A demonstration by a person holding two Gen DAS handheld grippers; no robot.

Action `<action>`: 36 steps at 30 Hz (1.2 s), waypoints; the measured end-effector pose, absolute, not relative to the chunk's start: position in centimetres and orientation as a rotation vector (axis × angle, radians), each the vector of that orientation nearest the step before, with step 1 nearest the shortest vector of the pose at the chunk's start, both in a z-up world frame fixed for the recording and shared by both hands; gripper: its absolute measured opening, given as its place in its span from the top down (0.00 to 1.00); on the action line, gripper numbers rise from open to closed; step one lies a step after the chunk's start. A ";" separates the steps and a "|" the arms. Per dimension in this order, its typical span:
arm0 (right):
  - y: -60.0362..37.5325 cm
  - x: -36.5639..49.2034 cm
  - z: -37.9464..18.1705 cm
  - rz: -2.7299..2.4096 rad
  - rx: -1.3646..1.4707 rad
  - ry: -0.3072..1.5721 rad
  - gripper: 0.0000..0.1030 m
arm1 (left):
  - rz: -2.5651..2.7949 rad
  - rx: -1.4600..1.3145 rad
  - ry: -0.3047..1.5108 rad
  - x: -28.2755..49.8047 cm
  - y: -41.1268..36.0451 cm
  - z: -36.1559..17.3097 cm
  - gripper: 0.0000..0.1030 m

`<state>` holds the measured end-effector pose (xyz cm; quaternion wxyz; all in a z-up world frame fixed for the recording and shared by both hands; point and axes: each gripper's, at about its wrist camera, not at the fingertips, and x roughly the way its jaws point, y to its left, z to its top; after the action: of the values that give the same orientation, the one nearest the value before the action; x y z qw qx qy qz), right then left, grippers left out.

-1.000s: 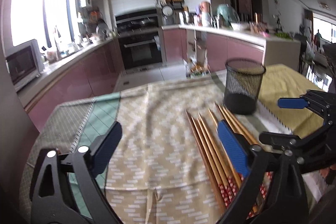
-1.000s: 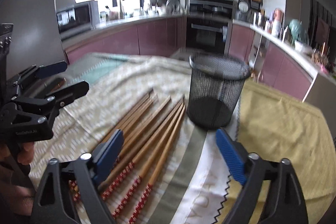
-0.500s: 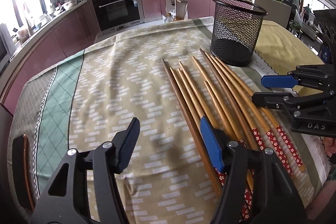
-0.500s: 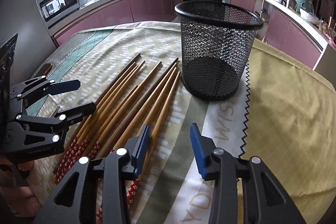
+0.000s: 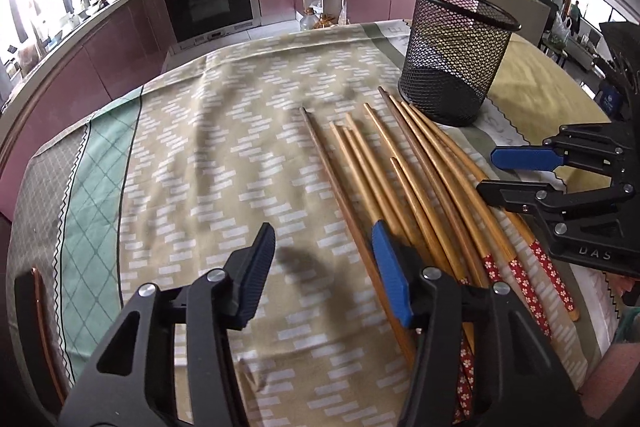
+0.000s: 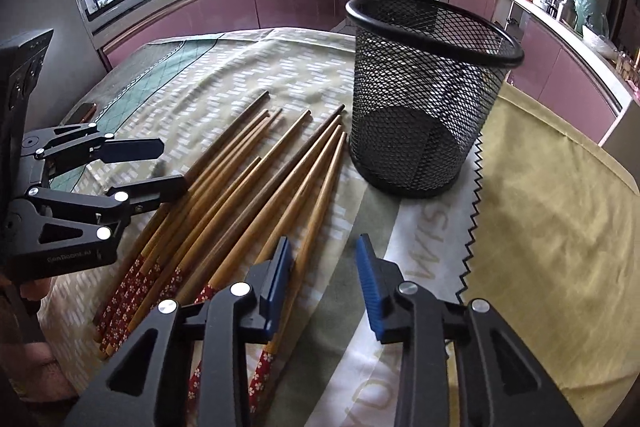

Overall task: Organize utensils
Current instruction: 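Close the right gripper on a wooden chopstick while the left gripper grasps another chopstick, then lift the chopstick in the right gripper over the mesh cup while the left gripper carries its chopstick there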

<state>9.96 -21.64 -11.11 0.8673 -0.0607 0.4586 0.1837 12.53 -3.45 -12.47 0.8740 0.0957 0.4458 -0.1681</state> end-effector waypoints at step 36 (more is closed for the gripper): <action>-26.3 7.8 -3.5 0.638 0.188 0.727 0.95 | -0.510 -0.091 0.755 10.7 -1.2 -2.5 0.93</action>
<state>7.82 -26.30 -3.52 0.8812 0.0901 0.3488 0.3061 10.68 -1.16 -2.50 0.8971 -0.0439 0.3642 -0.2462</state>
